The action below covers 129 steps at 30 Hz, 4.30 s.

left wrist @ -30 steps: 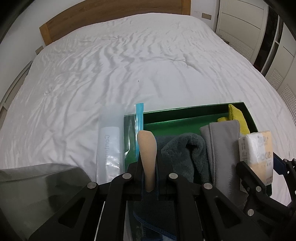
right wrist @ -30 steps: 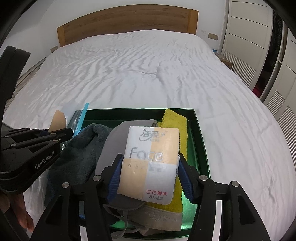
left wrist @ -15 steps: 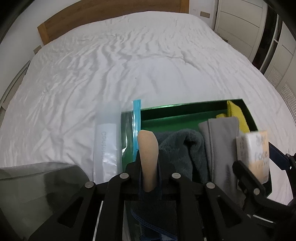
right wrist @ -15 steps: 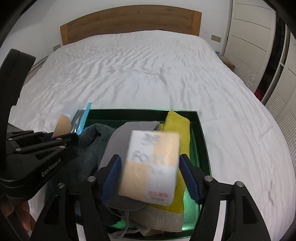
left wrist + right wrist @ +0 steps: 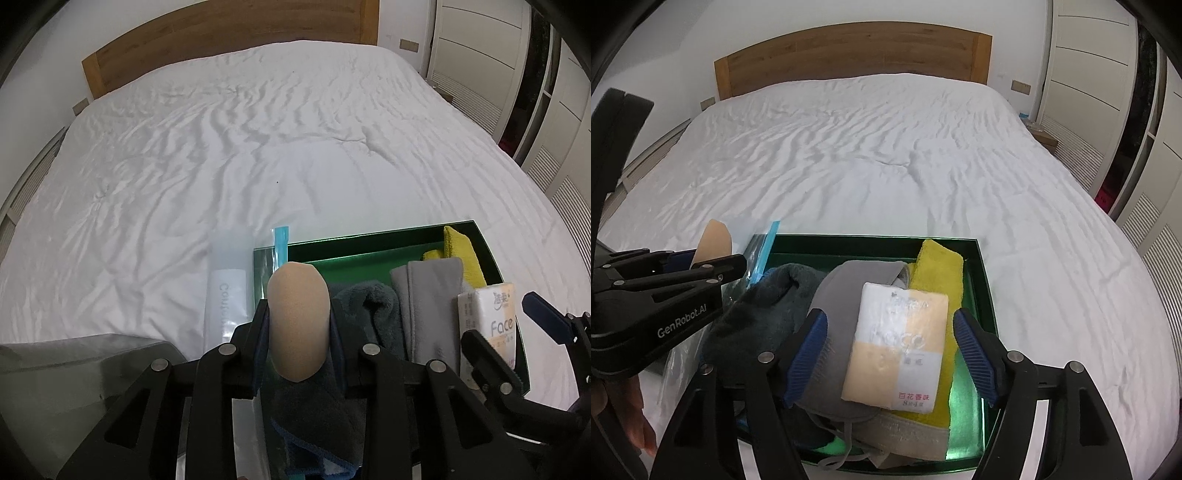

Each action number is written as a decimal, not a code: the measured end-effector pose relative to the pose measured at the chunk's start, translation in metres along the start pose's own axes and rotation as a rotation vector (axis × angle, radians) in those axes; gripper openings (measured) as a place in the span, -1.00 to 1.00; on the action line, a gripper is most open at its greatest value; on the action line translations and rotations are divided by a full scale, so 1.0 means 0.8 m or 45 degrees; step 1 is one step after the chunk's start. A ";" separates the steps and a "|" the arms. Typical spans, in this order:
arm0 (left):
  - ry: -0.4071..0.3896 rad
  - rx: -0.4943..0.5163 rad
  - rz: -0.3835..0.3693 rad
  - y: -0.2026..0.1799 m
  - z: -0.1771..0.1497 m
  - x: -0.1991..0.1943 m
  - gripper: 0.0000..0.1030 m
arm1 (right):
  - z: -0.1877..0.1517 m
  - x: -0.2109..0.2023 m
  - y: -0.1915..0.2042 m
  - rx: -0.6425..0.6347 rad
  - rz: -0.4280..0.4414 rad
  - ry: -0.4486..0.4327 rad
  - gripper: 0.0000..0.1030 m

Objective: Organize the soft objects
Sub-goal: 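Lower the sponge and tissue pack into the green tray and open both tools, then move the left tool toward the black hair tie while the right tool approaches the white cloth, then grasp the black hair tie with the left tool while the right tool grasps the white folded cloth, then lift and carry the hair tie and white cloth over the green tray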

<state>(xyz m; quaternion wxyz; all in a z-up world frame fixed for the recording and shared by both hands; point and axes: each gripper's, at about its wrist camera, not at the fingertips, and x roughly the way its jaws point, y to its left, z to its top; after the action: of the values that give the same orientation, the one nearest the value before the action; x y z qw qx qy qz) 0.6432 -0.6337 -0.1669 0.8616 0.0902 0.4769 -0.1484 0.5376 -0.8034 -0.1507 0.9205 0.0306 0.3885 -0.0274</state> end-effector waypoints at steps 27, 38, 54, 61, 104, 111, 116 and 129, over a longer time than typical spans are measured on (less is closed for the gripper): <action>-0.092 0.011 -0.165 -0.024 -0.037 -0.096 -0.09 | -0.025 -0.103 0.000 0.038 -0.212 -0.067 0.74; -0.127 -0.061 -0.325 -0.010 -0.077 -0.185 0.03 | -0.061 -0.188 0.010 0.049 -0.274 -0.081 0.79; 0.100 0.137 -0.330 0.205 -0.341 -0.328 0.03 | -0.209 -0.363 0.217 0.025 -0.062 0.086 0.79; 0.225 -0.073 -0.047 0.397 -0.425 -0.302 0.10 | -0.270 -0.334 0.369 0.084 0.167 0.200 0.79; 0.308 -0.232 0.001 0.495 -0.444 -0.132 -0.94 | -0.302 -0.176 0.498 -0.050 0.144 0.367 -0.64; 0.255 -0.320 -0.015 0.511 -0.439 -0.161 -0.95 | -0.303 -0.194 0.485 -0.046 0.200 0.319 -0.69; 0.252 -0.279 -0.003 0.496 -0.438 -0.177 -0.95 | -0.307 -0.204 0.476 -0.046 0.260 0.316 -0.72; 0.196 -0.082 -0.180 0.348 -0.381 -0.225 -0.95 | -0.265 -0.266 0.358 0.037 0.273 0.199 -0.74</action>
<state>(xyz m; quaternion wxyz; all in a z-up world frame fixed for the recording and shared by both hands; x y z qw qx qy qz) 0.4057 -0.2510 -0.1711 0.8123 0.0398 0.5514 -0.1860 0.2593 -0.4957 -0.1353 0.8844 0.0875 0.4533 0.0680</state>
